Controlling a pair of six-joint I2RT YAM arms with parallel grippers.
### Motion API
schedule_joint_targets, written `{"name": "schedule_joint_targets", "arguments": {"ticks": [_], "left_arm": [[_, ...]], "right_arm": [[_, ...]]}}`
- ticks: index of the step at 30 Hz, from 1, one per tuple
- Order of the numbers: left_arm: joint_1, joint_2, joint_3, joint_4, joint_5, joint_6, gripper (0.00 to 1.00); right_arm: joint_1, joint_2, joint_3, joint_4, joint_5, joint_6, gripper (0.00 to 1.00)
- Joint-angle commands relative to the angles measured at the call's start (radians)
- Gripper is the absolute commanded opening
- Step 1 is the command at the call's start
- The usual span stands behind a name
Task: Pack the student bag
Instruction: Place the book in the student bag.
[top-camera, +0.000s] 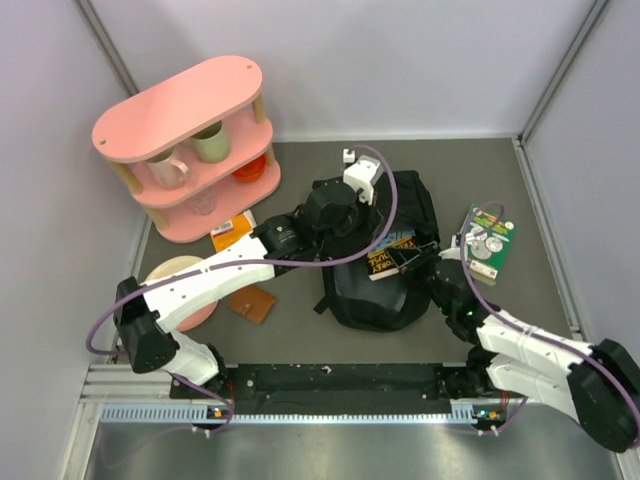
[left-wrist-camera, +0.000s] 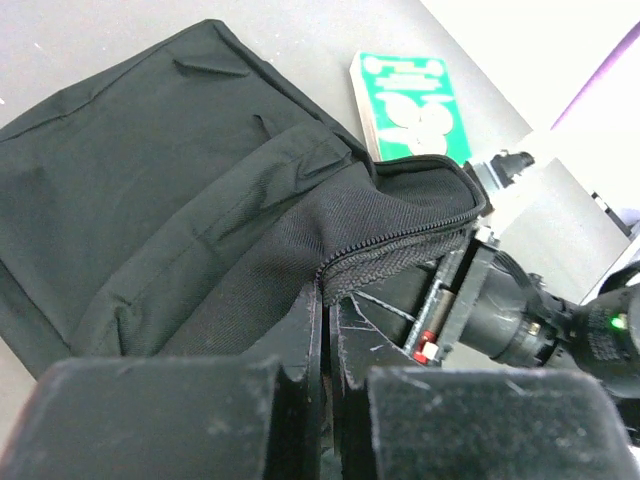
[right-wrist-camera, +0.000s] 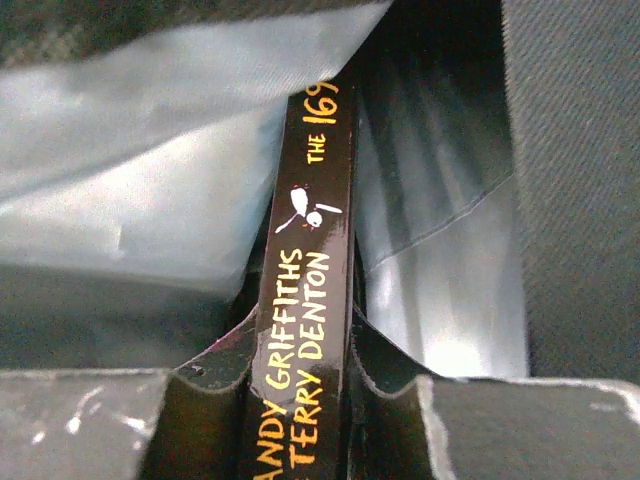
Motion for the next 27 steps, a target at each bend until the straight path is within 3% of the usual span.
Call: {"name": "schedule_joint_targets", "arguments": {"ticks": [1, 5, 6, 9, 14, 20, 27], "left_arm": [[0.029, -0.008, 0.067, 0.057, 0.008, -0.030, 0.00], [0.046, -0.005, 0.044, 0.058, -0.009, -0.058, 0.00], [0.047, -0.005, 0.038, 0.064, -0.008, -0.064, 0.00], [0.051, 0.011, 0.026, 0.092, 0.017, -0.098, 0.00], [0.051, 0.055, 0.067, 0.109, 0.107, -0.115, 0.00], [0.051, 0.017, 0.055, 0.103, 0.164, -0.072, 0.00], [0.051, -0.005, 0.053, 0.092, 0.245, -0.092, 0.00]], "right_arm": [[-0.008, -0.167, 0.142, -0.201, -0.057, -0.140, 0.00], [-0.008, -0.389, 0.228, -0.603, -0.010, -0.162, 0.00], [-0.008, -0.414, 0.228, -0.614, -0.023, -0.149, 0.00], [-0.006, -0.451, 0.161, -0.535, -0.109, -0.058, 0.00], [-0.006, -0.333, 0.129, -0.340, -0.227, 0.016, 0.00], [-0.004, -0.212, 0.110, -0.242, -0.126, -0.016, 0.00], [-0.011, 0.079, 0.116, 0.157, -0.140, -0.077, 0.00]]}}
